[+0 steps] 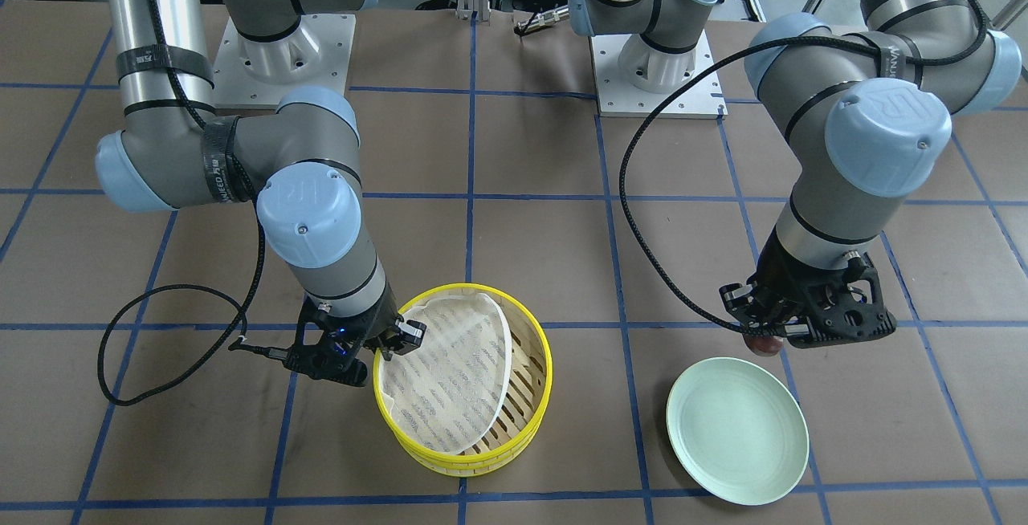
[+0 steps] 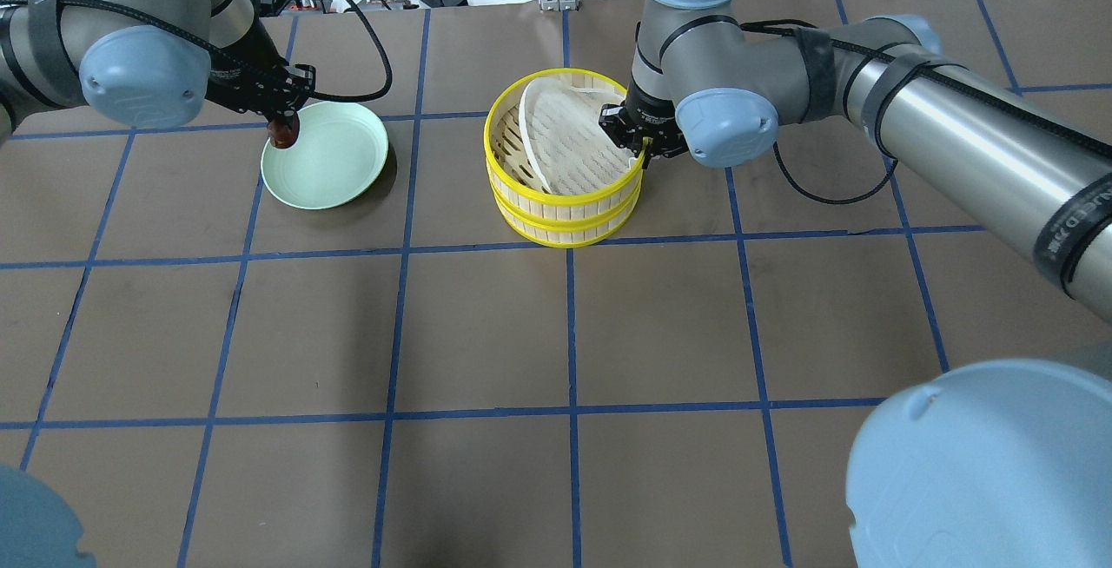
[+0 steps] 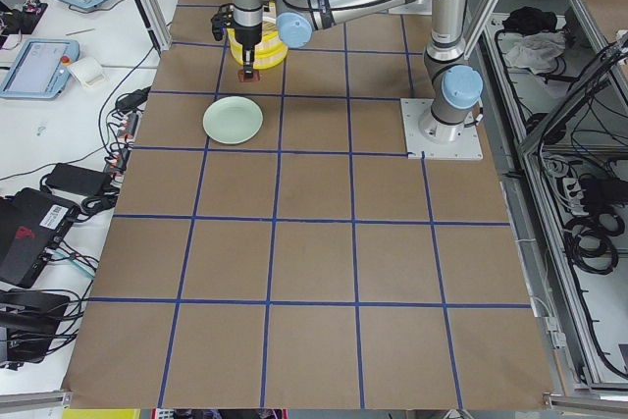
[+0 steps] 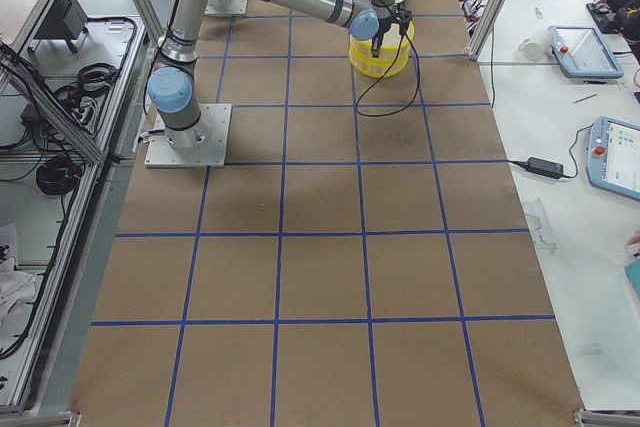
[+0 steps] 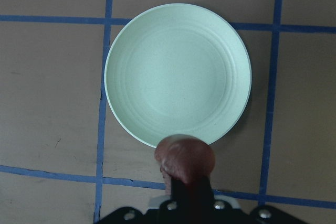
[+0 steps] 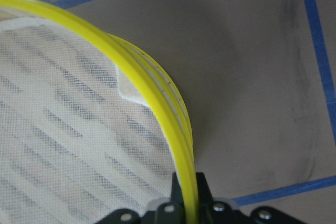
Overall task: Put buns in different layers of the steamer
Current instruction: 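Hold the bun above the plate while right gripper settles the top tier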
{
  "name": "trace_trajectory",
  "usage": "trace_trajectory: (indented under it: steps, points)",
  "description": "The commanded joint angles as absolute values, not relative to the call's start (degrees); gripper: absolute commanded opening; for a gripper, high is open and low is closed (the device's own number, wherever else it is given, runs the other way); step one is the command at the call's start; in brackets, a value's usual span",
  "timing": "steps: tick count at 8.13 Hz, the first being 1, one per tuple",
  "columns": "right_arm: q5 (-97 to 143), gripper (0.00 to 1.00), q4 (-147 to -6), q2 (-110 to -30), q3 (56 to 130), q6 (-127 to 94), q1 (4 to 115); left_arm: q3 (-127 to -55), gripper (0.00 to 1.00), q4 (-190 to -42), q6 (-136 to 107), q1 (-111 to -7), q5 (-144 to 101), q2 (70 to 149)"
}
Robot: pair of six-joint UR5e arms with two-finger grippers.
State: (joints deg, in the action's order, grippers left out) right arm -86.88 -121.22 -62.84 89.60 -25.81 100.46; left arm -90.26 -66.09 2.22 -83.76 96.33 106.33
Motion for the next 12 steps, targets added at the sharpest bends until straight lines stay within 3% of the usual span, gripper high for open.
trace_trajectory:
  steps: [1,3,5,7,9,12]
  points:
    - [-86.75,0.00,-121.03,-62.84,89.65,-25.93,100.46,-90.26,0.00,-66.09,2.28,-83.76,96.42,106.35]
    - [-86.75,0.06,-121.03,-62.84,89.65,-25.93,100.46,-90.26,0.00,-66.09,2.29,-83.76,96.33,106.35]
    - [-86.75,0.23,-120.94,-62.84,89.65,-25.93,100.46,-90.35,0.00,-66.09,2.29,-83.76,96.33,106.43]
    - [-86.66,0.33,-120.76,-62.75,89.65,-26.01,100.46,-90.44,0.00,-66.09,2.29,-83.76,96.33,106.35]
    - [-86.57,0.40,-120.68,-63.10,88.78,-25.40,100.46,-90.44,0.00,-66.01,2.29,-83.76,96.33,106.44]
    - [-85.78,0.42,-112.91,-69.23,85.97,-21.30,98.63,-90.09,0.00,-65.57,0.81,-83.93,95.89,106.52]
